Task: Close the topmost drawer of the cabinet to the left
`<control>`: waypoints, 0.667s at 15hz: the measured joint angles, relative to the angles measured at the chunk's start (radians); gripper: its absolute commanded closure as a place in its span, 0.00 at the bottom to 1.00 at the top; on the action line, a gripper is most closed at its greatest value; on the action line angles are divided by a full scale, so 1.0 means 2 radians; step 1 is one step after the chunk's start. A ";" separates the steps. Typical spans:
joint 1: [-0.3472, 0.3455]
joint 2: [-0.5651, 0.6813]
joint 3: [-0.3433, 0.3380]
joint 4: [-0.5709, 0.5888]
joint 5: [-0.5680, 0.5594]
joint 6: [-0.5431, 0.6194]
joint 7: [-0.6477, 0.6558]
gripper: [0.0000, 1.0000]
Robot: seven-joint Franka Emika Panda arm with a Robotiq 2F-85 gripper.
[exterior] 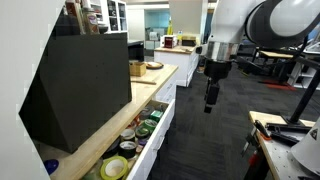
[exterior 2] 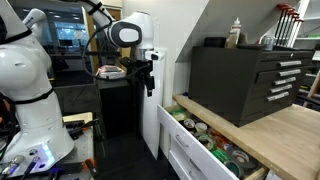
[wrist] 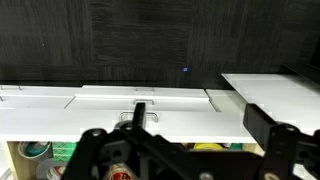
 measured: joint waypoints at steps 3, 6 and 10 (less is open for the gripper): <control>0.000 0.002 0.000 0.000 0.000 0.000 0.000 0.00; -0.001 0.021 0.000 0.000 -0.003 0.013 0.000 0.00; -0.002 0.083 -0.002 0.013 -0.004 0.065 0.000 0.00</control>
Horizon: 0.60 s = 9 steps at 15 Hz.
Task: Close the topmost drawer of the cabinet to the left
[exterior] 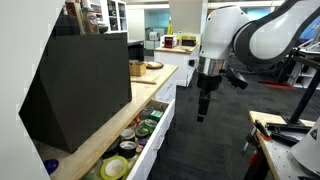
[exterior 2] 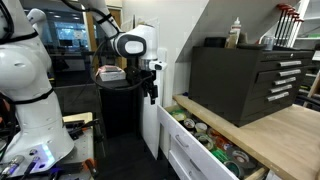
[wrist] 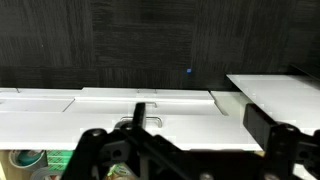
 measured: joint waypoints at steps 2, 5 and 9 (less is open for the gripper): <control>0.000 0.039 -0.002 0.018 0.000 0.022 0.000 0.00; 0.000 0.097 -0.005 0.052 -0.001 0.042 -0.002 0.00; -0.005 0.166 -0.008 0.098 -0.010 0.060 -0.002 0.00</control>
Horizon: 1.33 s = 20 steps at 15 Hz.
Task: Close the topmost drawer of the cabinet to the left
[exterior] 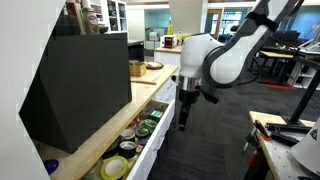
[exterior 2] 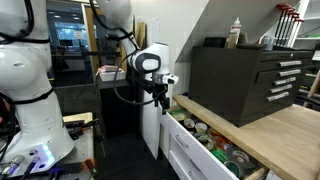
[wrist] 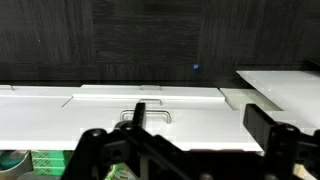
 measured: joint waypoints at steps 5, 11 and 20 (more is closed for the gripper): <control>-0.007 0.078 -0.005 0.049 -0.004 0.041 0.000 0.00; -0.010 0.119 -0.004 0.057 -0.007 0.116 0.000 0.00; -0.006 0.127 -0.010 0.058 -0.011 0.115 0.001 0.00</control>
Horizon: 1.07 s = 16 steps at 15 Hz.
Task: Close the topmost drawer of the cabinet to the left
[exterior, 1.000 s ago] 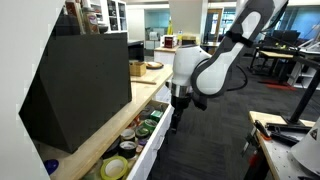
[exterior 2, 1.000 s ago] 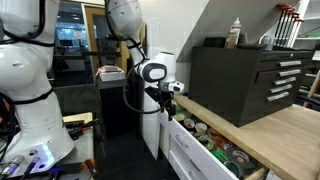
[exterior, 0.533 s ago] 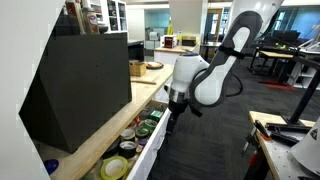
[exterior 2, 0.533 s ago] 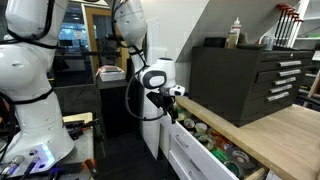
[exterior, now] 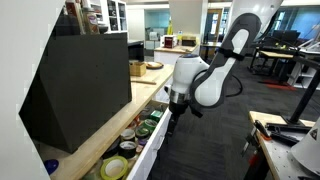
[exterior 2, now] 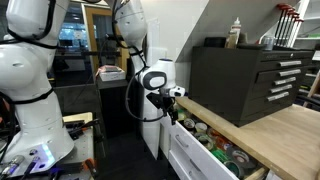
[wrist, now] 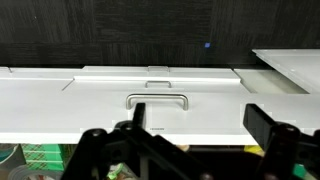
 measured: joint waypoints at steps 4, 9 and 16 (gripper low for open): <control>0.006 0.042 -0.023 0.016 -0.020 0.012 0.000 0.00; 0.007 0.115 -0.035 0.060 -0.025 0.044 0.000 0.00; 0.003 0.177 -0.035 0.114 -0.023 0.101 0.000 0.00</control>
